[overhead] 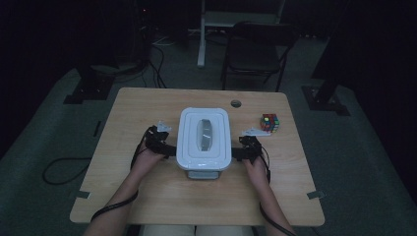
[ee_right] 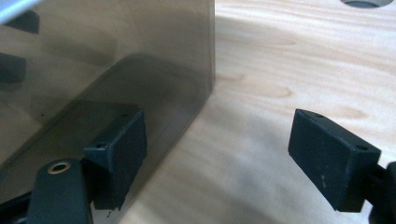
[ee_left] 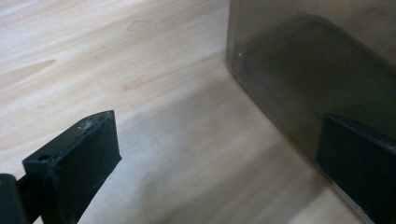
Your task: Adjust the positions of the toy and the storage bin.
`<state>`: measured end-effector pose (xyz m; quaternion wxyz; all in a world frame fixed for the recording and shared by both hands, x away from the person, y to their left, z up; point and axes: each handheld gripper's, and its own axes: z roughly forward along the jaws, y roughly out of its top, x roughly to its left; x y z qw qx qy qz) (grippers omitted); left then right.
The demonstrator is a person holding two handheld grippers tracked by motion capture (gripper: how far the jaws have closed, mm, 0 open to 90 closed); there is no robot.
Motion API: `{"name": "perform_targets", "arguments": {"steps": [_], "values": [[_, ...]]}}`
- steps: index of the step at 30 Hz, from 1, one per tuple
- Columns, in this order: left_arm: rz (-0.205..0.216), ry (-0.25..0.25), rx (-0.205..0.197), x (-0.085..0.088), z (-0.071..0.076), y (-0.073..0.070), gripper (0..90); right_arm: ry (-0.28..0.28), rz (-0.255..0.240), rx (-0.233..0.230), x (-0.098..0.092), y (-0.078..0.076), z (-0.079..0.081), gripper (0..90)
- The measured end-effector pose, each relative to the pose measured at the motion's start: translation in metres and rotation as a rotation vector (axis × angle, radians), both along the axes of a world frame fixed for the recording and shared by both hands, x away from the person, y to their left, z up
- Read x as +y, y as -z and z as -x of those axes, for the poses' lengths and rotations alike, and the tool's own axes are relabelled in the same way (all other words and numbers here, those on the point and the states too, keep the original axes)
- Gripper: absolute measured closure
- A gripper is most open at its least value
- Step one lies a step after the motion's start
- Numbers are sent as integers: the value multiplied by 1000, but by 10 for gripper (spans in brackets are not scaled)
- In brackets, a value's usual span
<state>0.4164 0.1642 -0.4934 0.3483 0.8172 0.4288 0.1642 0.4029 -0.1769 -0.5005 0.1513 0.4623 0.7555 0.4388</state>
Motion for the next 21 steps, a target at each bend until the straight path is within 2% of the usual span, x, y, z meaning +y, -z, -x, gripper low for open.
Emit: {"name": "perform_targets", "arguments": {"steps": [8, 11, 12, 21], "values": [[-19, 37, -4, -6, 21, -2, 6, -12, -1, -3, -7, 0, 24, 197], [-15, 39, -1, -6, 24, -2, 6, -16, -8, -4, -8, 0, 30, 197], [-2, 54, 1, -7, 32, 0, 6, -22, -16, -1, -12, 1, 36, 197], [-8, 104, 2, -14, 55, 0, 6, -26, -10, -1, -20, 1, 58, 197]]}}
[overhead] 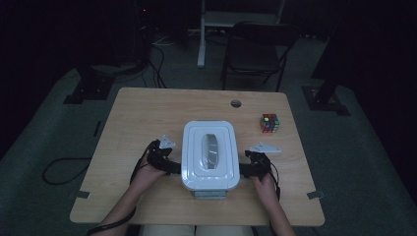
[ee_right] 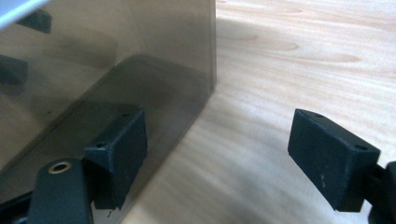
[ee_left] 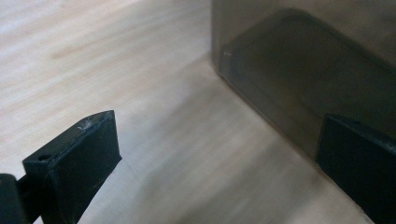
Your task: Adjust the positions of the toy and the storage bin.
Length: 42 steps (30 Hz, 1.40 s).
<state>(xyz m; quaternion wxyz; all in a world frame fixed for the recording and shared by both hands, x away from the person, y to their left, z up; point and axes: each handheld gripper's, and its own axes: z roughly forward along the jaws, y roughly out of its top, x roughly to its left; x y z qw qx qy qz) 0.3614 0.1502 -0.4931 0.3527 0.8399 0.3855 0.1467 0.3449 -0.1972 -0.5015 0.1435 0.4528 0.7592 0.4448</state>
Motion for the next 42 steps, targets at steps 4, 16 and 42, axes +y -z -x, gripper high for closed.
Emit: {"name": "perform_targets", "arguments": {"steps": [4, 16, 42], "values": [[-1, 13, 0, -2, 7, 0, 6, -4, -3, 7, -3, 0, 8, 196], [57, 43, 2, 3, 14, 9, 5, 10, 14, -3, -17, 6, 24, 133], [74, 41, 17, 54, 29, 10, 5, 344, 44, -16, -100, -18, -84, 118]]}}
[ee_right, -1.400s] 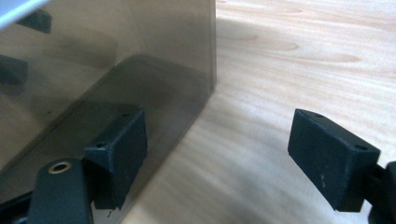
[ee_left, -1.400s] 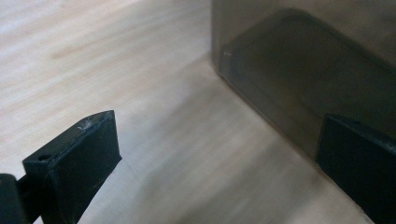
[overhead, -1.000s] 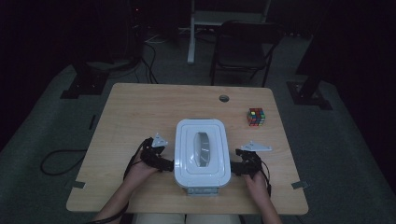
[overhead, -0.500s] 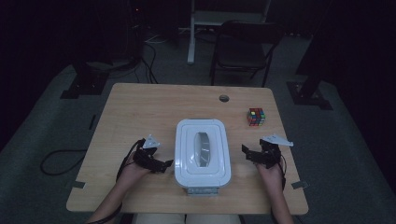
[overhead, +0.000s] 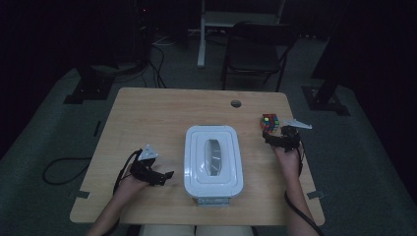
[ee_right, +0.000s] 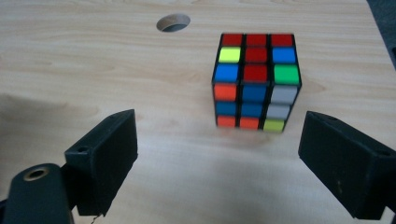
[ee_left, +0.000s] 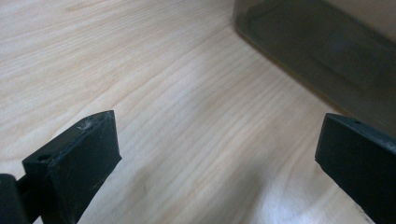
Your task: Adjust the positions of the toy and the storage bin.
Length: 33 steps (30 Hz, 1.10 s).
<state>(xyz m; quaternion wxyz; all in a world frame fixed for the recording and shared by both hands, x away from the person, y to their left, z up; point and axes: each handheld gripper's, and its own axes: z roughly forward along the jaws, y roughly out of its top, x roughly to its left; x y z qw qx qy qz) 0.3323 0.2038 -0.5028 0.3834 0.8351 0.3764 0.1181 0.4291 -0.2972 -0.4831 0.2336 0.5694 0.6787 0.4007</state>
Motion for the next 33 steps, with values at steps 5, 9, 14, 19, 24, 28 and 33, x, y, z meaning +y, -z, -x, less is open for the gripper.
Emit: {"name": "perform_targets", "arguments": {"steps": [5, 9, 14, 19, 24, 28, 33], "values": [[-17, -7, 16, 9, 6, 2, 5, 18, 25, 26, -1, 0, -23, 118], [-37, -30, 34, 20, 12, 4, 4, 32, 55, 59, -1, 4, -40, 123], [-49, -63, 45, 35, 19, 9, 4, 58, 48, 92, -3, 11, -59, 133], [-46, -75, 43, 43, 24, 11, 5, 69, 45, 104, -2, 18, -67, 149], [-45, -83, 50, 47, 26, 16, 5, 87, 68, 99, 2, 21, -71, 194], [-58, -83, 44, 47, 28, 17, 5, 82, 69, 110, 4, 22, -74, 237], [-79, -82, 24, 46, 29, 19, 5, 82, 80, 117, 5, 22, -75, 316]]}}
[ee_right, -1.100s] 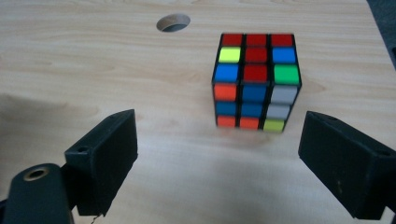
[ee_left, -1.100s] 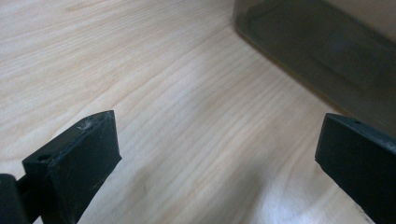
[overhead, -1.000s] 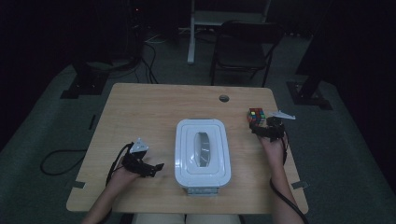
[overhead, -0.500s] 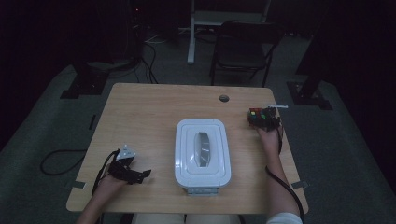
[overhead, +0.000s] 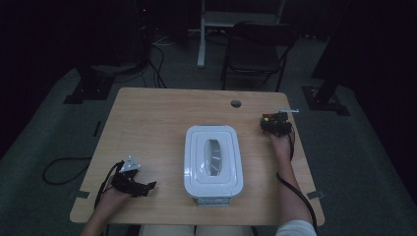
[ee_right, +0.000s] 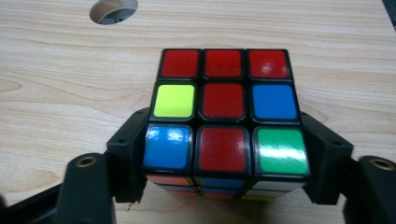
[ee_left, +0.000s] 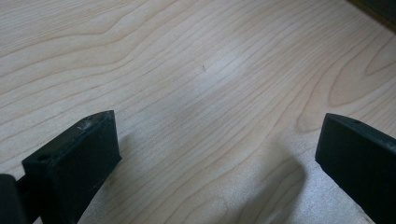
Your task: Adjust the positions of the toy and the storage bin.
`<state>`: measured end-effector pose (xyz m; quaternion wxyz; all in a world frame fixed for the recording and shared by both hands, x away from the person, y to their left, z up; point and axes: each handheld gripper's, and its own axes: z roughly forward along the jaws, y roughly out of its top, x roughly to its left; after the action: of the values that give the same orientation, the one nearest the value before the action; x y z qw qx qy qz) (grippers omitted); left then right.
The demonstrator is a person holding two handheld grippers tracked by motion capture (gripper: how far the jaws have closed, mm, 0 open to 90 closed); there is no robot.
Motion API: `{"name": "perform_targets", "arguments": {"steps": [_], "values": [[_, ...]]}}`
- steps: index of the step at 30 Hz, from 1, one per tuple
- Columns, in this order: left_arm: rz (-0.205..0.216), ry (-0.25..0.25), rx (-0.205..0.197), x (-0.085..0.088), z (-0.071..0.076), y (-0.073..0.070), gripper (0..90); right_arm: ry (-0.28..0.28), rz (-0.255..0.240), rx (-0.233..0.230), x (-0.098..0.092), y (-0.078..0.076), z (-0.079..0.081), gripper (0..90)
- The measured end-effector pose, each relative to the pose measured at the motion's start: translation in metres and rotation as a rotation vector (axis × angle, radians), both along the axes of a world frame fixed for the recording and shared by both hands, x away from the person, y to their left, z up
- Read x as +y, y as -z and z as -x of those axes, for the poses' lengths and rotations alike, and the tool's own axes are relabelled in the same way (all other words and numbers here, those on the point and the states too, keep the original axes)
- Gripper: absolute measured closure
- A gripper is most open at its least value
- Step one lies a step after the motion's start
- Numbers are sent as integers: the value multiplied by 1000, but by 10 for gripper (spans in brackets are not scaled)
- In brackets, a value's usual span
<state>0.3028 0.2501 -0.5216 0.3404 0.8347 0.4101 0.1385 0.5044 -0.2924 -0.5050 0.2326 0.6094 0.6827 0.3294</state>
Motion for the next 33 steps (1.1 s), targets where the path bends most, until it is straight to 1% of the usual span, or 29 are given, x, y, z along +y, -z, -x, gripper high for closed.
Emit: {"name": "perform_targets", "arguments": {"steps": [3, 5, 7, 11, 13, 18, 21, 24, 29, 33], "values": [[-12, 3, -27, -1, 2, 2, 5, 5, 19, -8, 1, -2, 2, 336], [-25, 3, -31, -2, 2, 2, 5, 1, 1, -18, 0, -3, 4, 338], [-46, 6, -37, -4, 1, 3, 5, 3, 15, -28, 1, -3, 6, 339], [-50, 8, -36, -4, 1, 3, 5, 2, 29, -30, 2, -5, 14, 339], [-51, 7, -35, -4, 1, 3, 5, -1, 43, -33, 2, -7, 19, 339], [-52, -18, -34, -6, 2, 2, 5, -16, 50, -52, -1, -14, 35, 339], [-52, -26, -34, -6, 2, 3, 5, -24, 74, -57, -1, -18, 46, 339], [-51, -48, -34, -7, 3, 3, 5, -32, 85, -62, -2, -21, 57, 339], [-50, -49, -35, -8, 3, 3, 5, -38, 115, -66, -1, -22, 77, 339], [-50, -42, -35, -7, 3, 3, 5, -42, 103, -69, -3, -23, 93, 339]]}}
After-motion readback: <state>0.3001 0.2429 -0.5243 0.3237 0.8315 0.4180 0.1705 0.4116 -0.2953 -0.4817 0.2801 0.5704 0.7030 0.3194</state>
